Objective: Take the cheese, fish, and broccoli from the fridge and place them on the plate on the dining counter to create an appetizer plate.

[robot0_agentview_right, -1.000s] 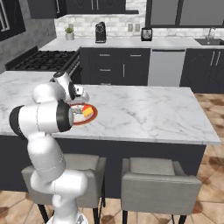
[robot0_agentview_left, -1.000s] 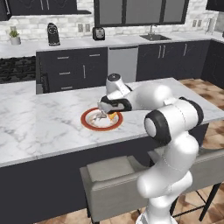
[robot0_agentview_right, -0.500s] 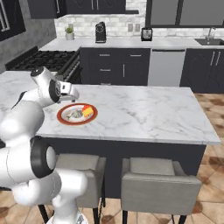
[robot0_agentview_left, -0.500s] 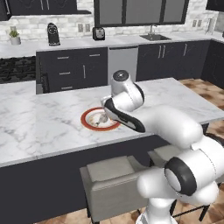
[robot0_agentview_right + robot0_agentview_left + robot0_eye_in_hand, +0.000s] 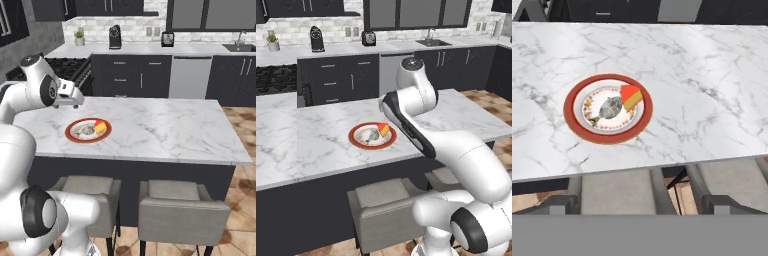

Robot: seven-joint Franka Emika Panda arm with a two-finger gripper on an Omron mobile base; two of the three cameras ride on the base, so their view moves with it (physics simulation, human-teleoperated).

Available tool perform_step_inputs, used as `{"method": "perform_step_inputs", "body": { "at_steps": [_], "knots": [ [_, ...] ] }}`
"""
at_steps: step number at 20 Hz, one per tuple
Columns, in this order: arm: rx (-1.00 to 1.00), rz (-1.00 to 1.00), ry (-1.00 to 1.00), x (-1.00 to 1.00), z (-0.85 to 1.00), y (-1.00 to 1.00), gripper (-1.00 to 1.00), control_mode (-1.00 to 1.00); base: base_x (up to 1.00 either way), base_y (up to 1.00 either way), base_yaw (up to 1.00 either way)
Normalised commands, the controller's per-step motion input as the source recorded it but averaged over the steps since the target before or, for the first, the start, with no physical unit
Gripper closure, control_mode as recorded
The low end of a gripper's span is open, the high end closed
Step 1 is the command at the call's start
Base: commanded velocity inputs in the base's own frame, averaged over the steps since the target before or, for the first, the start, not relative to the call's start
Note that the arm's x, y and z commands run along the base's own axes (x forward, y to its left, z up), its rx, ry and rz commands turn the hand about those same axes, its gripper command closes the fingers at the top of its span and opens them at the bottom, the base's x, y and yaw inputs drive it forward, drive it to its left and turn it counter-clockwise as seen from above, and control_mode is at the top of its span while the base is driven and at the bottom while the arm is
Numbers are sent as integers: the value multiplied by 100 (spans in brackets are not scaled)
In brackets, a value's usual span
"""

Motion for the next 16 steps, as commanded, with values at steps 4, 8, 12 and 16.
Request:
{"method": "perform_step_inputs", "body": {
  "at_steps": [4,8,12,16],
  "knots": [
    [4,-6,26,-40,74,-16,-100,-100,0,0,0],
    [0,-8,24,-57,7,-10,-100,-100,0,0,0],
    [0,-10,28,-39,-2,-5,-100,-100,0,0,0],
    [0,-9,31,-5,-21,-2,-100,-100,0,0,0]
  ]
}}
